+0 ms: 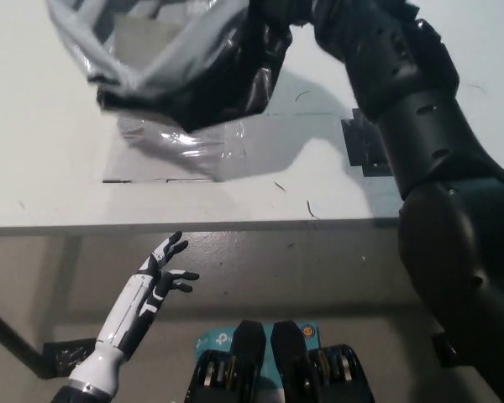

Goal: Use the right hand to pick up a small rectangular container and put it into a plastic bag and lift the bag

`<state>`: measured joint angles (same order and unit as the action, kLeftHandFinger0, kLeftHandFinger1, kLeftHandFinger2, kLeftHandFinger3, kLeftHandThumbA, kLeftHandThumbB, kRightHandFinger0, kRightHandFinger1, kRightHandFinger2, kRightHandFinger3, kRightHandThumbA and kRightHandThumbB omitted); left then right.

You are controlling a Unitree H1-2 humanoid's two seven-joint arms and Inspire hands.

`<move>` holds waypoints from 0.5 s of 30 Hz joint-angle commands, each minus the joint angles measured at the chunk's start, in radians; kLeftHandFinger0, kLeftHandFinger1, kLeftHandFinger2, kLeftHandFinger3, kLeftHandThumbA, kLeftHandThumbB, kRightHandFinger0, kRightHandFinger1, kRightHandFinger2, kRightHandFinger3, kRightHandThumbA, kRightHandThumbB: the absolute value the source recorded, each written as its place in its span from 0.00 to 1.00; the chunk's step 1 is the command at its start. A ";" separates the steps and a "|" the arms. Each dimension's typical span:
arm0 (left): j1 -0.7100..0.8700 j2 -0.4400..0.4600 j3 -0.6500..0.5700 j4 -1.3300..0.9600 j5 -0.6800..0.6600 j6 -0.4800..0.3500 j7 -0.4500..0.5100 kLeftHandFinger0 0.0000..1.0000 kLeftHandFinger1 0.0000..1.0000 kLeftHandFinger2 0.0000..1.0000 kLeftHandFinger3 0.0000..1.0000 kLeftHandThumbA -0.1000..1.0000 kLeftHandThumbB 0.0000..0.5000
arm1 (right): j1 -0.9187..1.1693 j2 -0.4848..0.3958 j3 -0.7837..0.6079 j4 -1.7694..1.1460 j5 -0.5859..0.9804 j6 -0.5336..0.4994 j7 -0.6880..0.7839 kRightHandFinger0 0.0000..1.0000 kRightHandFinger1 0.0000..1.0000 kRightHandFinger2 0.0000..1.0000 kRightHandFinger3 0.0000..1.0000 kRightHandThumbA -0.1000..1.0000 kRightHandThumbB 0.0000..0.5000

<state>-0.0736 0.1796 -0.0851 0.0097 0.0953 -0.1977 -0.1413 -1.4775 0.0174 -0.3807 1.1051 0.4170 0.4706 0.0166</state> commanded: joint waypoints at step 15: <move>-0.014 0.006 -0.004 -0.026 0.007 -0.033 -0.001 0.65 0.69 0.97 1.00 1.00 0.17 | -0.407 -0.146 -0.063 -0.287 0.437 -0.001 -0.278 0.00 0.20 0.71 1.00 0.00 0.19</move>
<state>-0.0732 0.1794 -0.0895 0.0119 0.0968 -0.1968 -0.1413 -1.6363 -0.0622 -0.4248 0.9642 0.6273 0.4712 -0.1464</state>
